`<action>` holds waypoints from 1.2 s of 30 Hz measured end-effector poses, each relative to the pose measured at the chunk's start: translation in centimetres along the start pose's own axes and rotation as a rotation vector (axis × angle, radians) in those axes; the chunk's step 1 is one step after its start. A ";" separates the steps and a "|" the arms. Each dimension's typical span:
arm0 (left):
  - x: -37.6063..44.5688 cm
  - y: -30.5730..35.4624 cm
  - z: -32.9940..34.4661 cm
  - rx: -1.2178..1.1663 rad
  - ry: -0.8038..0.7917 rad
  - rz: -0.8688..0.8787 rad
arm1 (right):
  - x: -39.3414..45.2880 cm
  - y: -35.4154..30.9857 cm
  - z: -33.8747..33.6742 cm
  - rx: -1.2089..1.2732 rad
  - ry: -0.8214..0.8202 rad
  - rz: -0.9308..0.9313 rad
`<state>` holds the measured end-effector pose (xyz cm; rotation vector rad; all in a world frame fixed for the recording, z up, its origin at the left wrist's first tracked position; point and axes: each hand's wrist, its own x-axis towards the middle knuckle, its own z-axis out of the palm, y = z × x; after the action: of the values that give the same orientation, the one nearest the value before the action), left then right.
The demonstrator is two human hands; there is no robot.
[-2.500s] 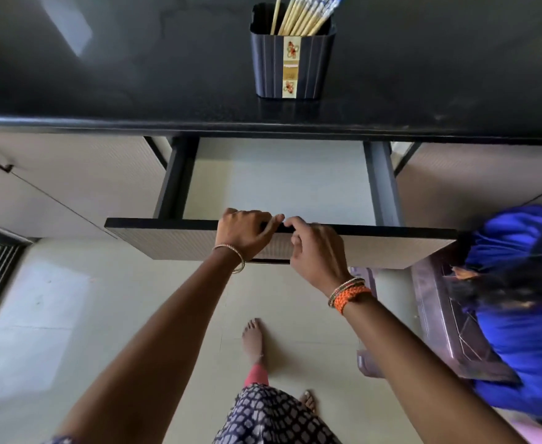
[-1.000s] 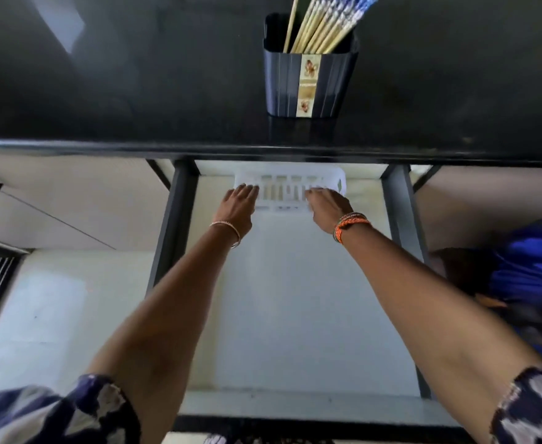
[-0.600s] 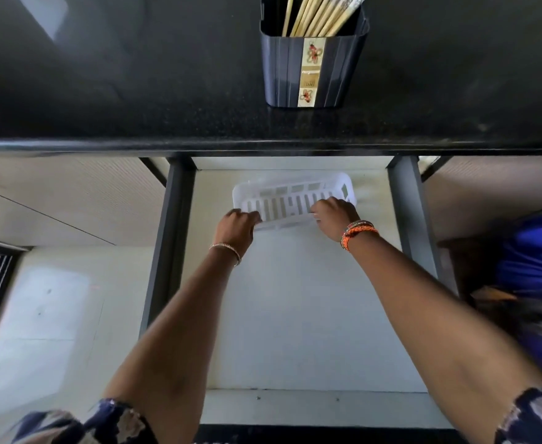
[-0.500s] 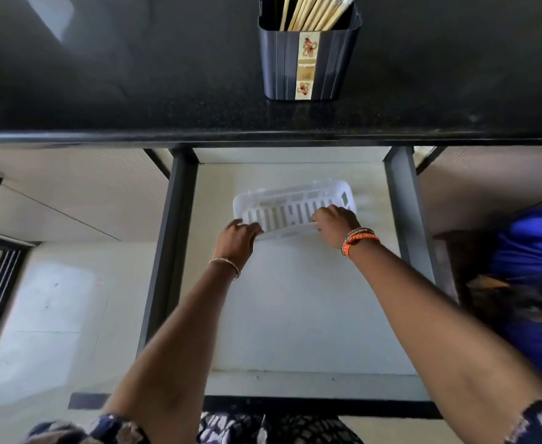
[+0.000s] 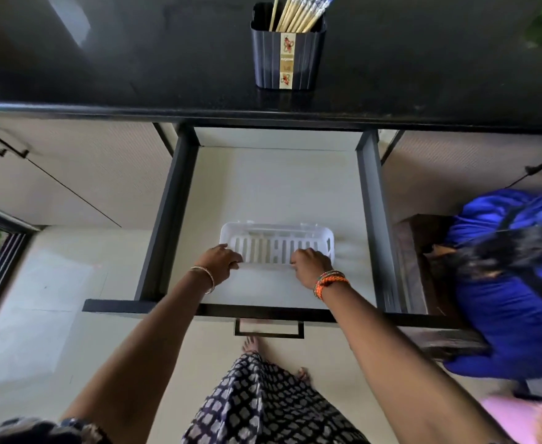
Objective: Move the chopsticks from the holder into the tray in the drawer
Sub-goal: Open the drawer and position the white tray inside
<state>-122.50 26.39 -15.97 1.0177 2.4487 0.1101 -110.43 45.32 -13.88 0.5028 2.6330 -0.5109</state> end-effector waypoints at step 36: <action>15.7 4.6 -29.2 -0.397 0.901 0.170 | 15.6 -0.6 -33.8 0.864 0.996 0.058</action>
<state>-142.55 43.59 4.53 1.1358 2.8769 1.3035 -134.83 63.13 7.85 1.3701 3.1166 -1.7778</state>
